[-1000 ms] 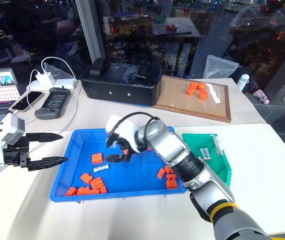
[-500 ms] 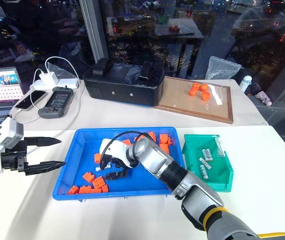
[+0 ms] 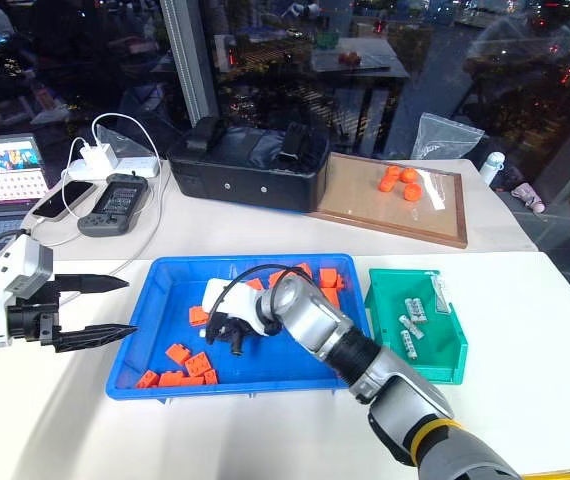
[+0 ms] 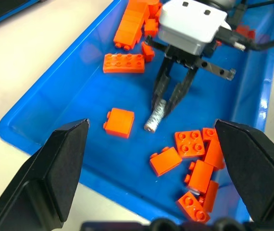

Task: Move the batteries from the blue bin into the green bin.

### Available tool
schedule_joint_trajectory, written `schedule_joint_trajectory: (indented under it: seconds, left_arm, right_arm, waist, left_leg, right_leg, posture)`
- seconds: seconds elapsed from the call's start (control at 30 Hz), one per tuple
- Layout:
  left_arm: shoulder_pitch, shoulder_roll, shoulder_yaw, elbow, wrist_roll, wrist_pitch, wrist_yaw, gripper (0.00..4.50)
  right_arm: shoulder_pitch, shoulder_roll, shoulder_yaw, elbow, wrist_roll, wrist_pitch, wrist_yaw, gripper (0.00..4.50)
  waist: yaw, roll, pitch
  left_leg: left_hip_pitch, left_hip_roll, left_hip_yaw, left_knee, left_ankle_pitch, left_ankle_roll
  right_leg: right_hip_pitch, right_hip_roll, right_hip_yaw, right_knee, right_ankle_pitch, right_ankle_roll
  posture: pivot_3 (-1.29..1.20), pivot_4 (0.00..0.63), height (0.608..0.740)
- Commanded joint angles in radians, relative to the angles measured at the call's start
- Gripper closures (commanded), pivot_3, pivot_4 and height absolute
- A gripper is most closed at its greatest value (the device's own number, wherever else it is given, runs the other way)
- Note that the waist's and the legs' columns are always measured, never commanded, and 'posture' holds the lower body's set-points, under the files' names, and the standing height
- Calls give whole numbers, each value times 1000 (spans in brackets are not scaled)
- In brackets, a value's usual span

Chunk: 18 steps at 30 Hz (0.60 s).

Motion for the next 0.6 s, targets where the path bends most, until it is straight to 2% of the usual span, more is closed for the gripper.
schedule_joint_trajectory:
  seconds: [0.03,0.2,0.4,0.5,0.6]
  left_arm:
    - [-73,-15,-37,-8,-52,-9,-28,0]
    - [-212,-70,-139,42,-73,-24,-62,0]
    - [-395,-178,-267,105,-84,-7,-88,0]
    - [-442,-228,-297,132,-74,-13,-81,0]
    - [-442,-253,-317,135,-62,-23,-88,0]
  right_arm:
    - [-9,-163,-200,-133,73,29,64,4236]
    - [26,-443,-398,-189,136,34,140,4236]
    - [109,-748,-508,-205,123,49,200,4236]
    - [201,-836,-557,-250,144,86,200,4236]
    - [294,-857,-585,-329,170,143,176,4236]
  waist:
    - [11,0,0]
    - [32,2,1]
    - [28,3,2]
    - [26,4,2]
    - [14,4,2]
  left_leg:
    - [0,0,0,0,0,0]
    - [0,-2,1,1,0,0]
    - [-3,-2,0,1,4,7]
    - [-3,-3,-1,1,4,7]
    - [0,-2,-1,1,4,8]
  right_leg:
    - [0,0,0,0,0,0]
    - [0,-1,-1,-5,-1,0]
    - [2,3,3,-4,0,1]
    - [3,3,5,-3,-1,3]
    - [4,4,6,-3,-1,3]
  posture:
    - [0,150,735]
    - [0,150,735]
    - [0,150,735]
    - [0,150,735]
    - [0,150,735]
